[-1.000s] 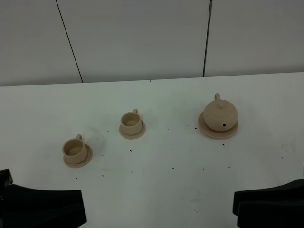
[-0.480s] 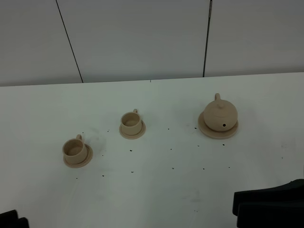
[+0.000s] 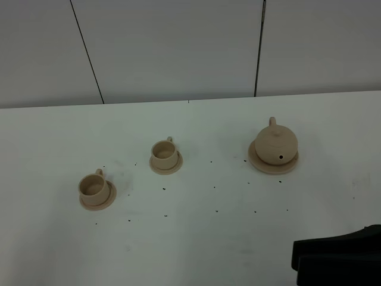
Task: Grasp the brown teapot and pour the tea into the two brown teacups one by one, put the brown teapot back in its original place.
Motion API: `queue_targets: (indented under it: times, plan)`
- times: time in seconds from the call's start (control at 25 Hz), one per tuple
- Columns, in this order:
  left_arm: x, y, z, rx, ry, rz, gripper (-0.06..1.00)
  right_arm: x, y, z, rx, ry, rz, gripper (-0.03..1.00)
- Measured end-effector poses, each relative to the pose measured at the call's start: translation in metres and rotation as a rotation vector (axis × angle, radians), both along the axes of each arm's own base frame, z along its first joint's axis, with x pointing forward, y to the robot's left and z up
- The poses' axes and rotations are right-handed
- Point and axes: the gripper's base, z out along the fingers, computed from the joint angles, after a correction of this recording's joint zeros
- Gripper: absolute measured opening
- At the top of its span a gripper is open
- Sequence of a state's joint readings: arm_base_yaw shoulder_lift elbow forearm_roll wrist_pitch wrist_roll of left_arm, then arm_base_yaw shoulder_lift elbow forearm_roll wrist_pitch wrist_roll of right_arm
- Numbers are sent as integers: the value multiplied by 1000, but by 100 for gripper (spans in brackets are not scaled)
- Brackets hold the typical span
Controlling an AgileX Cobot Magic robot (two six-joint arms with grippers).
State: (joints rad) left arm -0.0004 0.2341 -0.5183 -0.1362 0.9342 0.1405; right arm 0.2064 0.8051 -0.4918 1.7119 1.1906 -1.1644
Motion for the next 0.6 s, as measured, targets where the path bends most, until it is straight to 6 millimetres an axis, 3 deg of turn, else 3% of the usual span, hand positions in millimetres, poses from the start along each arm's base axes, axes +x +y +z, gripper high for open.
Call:
queue_targets:
  times: [0.24,0.6]
  plan:
    - [-7,7,-9,75,118,36,25,3,0,-3,-30,-6,-30,24]
    - [-15,9,-9,73,72,62,25,11,-3,-8,-96,-10,-125,24]
